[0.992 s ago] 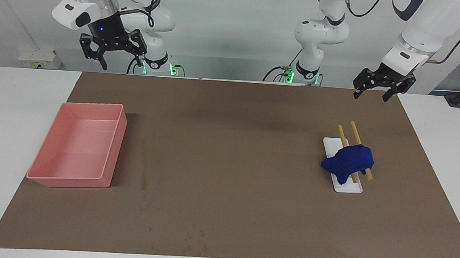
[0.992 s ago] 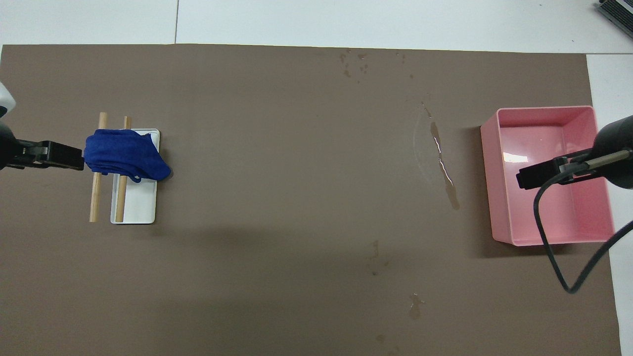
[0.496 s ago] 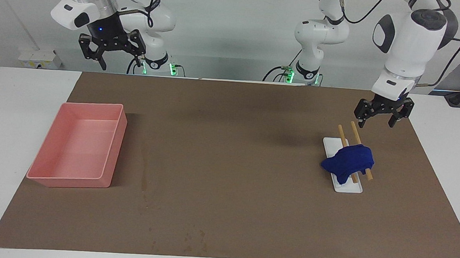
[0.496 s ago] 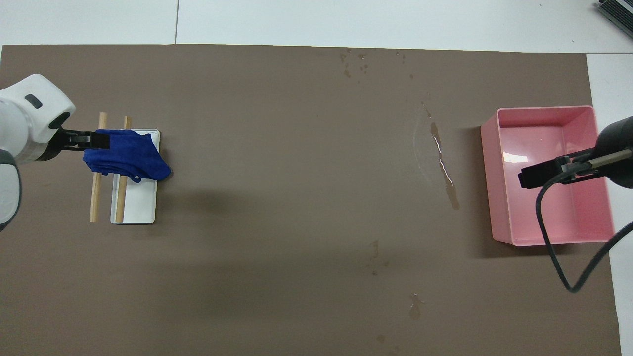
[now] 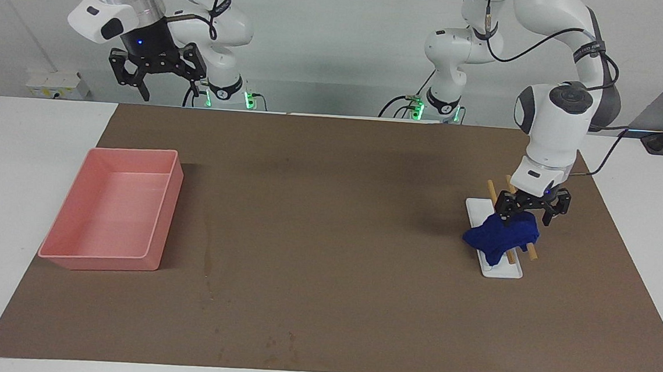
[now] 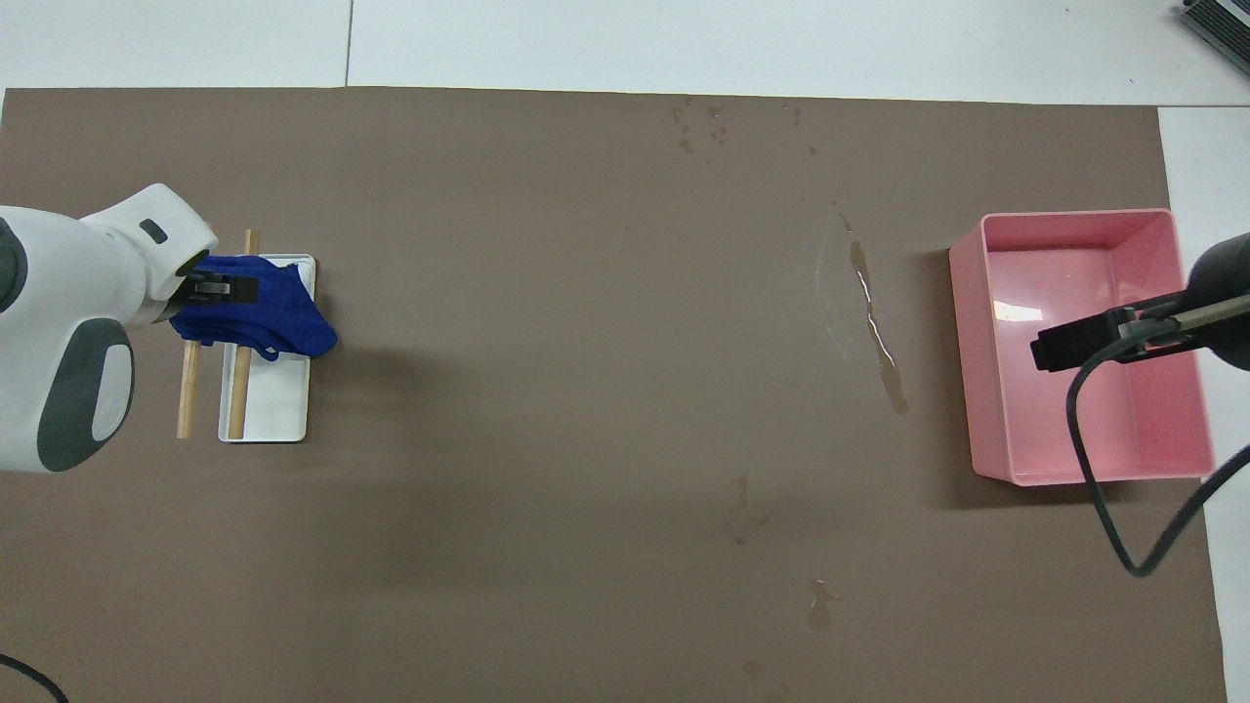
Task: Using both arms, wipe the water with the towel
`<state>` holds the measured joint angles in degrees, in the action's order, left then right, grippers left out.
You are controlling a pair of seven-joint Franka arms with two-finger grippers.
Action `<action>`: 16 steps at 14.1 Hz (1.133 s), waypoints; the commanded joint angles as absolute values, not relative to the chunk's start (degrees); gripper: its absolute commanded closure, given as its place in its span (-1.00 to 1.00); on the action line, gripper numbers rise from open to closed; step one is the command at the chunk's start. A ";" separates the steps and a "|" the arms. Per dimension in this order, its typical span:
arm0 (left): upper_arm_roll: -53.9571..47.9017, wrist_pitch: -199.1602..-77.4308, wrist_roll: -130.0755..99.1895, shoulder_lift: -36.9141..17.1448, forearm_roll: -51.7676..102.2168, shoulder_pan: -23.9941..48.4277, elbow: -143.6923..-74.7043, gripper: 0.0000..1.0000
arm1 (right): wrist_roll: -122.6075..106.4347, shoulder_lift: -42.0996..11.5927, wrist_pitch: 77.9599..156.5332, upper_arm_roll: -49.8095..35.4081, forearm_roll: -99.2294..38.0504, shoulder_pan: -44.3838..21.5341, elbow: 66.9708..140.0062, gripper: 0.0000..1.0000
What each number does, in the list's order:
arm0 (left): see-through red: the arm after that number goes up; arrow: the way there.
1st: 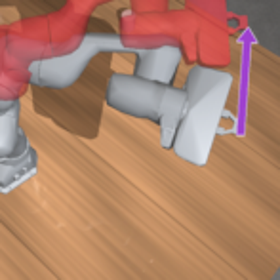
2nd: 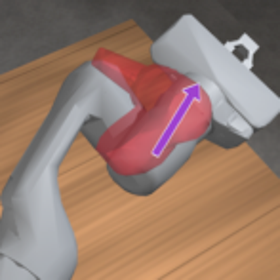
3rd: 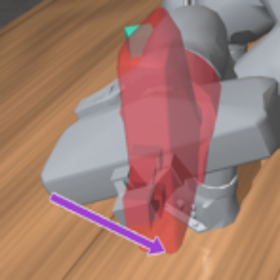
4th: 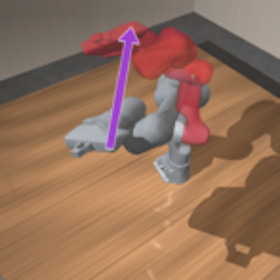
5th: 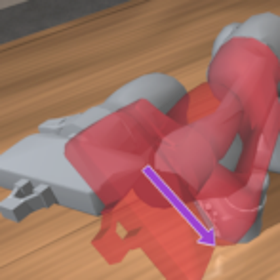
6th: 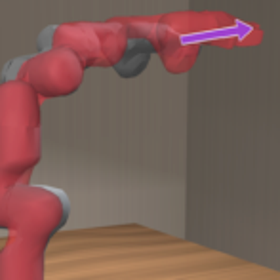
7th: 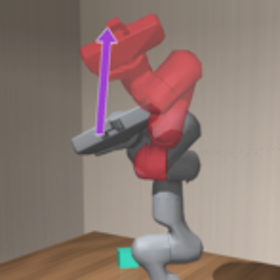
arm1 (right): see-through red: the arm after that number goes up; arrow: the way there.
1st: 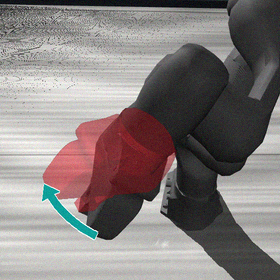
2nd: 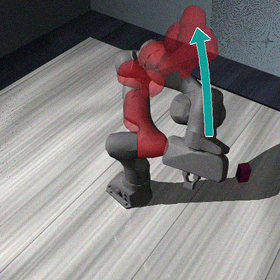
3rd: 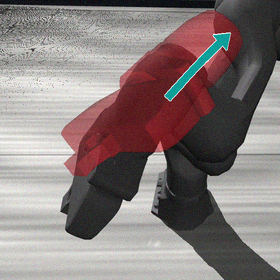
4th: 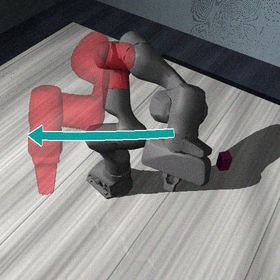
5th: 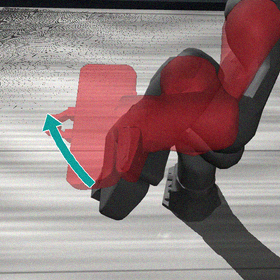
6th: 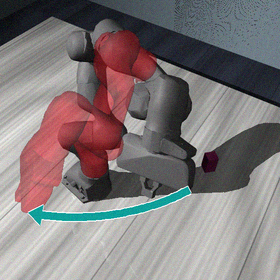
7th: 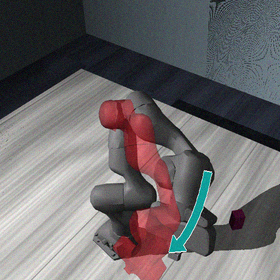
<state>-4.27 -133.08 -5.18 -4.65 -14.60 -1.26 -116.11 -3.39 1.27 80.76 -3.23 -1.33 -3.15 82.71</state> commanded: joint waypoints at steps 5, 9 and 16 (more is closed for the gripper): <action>-4.39 -137.90 -6.68 -4.92 -19.86 -1.93 -119.09 -0.98 | -4.04 3.51 79.72 -3.34 -2.29 -2.46 85.07 -1.00; -4.39 -137.90 -7.12 -5.01 -19.86 -1.85 -118.83 -0.56 | -5.63 4.92 80.42 -3.43 -2.29 -2.64 87.71 -1.00; -4.31 -137.20 -7.12 -5.19 -19.95 -1.93 -117.78 0.21 | -0.11 7.03 89.82 -3.78 -6.57 -2.90 95.01 -1.00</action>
<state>-4.03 -136.43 -6.03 -5.12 -18.55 -1.28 -117.95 -3.14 4.47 87.18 -3.43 -3.10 -3.32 91.20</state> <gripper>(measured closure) 0.533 0.000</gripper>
